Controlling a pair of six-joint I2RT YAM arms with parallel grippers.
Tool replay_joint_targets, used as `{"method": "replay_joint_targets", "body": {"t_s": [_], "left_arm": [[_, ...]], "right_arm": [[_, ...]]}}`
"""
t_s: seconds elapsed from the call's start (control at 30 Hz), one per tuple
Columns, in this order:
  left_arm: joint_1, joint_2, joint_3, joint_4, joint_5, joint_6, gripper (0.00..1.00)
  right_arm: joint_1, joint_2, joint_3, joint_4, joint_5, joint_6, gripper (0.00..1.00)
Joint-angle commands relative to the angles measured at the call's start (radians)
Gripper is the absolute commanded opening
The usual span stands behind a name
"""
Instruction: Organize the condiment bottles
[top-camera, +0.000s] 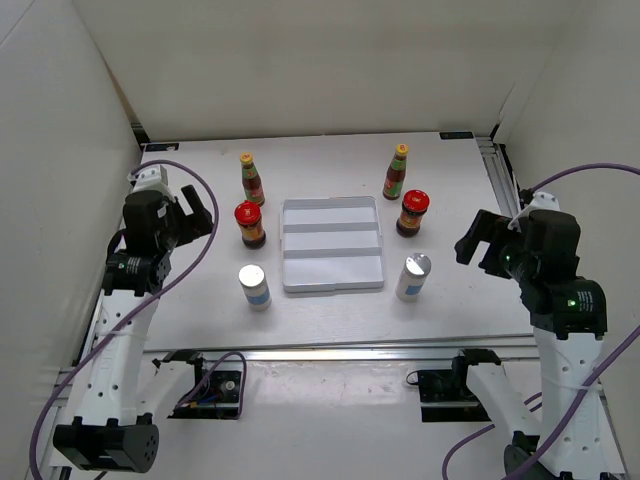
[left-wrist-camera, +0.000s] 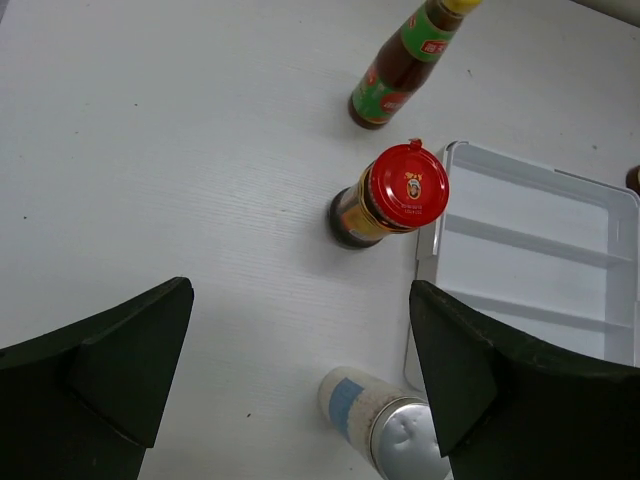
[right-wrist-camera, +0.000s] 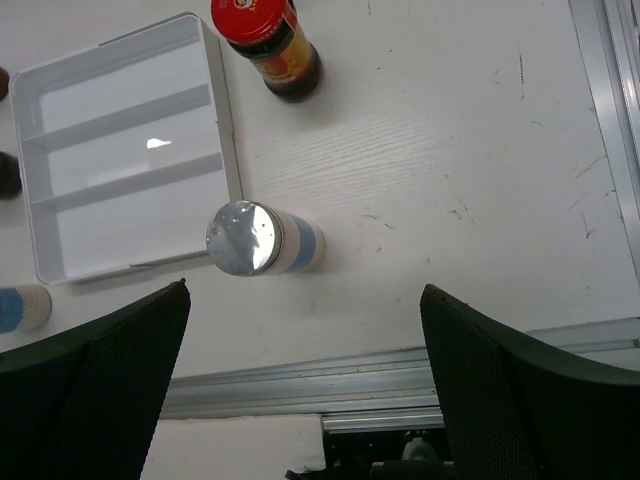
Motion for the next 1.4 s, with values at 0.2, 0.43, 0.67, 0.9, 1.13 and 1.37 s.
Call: {"method": "replay_joint_targets", "body": {"t_s": [0.2,0.43,0.67,0.9,1.13,1.37], "left_arm": [[-0.001,0.040,0.064,-0.021,0.286,-0.039,1.00],[-0.001,0.100,0.198,-0.020,0.273,-0.232,1.00],[-0.001,0.091,0.225,0.080,0.273,-0.128,1.00],[-0.001,0.101,0.195,0.041,0.312,-0.027,1.00],[-0.001,0.011,0.008,0.041,0.088,-0.027,1.00],[-0.033,-0.086,-0.108,0.058,-0.052,-0.033,1.00]], "right_arm": [[0.002,0.011,0.021,0.021,-0.036,-0.015,0.99],[0.002,0.024,0.031,0.012,-0.135,-0.033,0.99],[0.002,0.014,0.006,0.023,-0.269,-0.047,0.99],[0.012,0.026,-0.104,0.067,-0.323,-0.070,0.99],[0.057,0.094,-0.146,0.121,-0.281,-0.030,0.99],[0.237,0.190,-0.180,0.181,-0.063,0.039,0.99]]}}
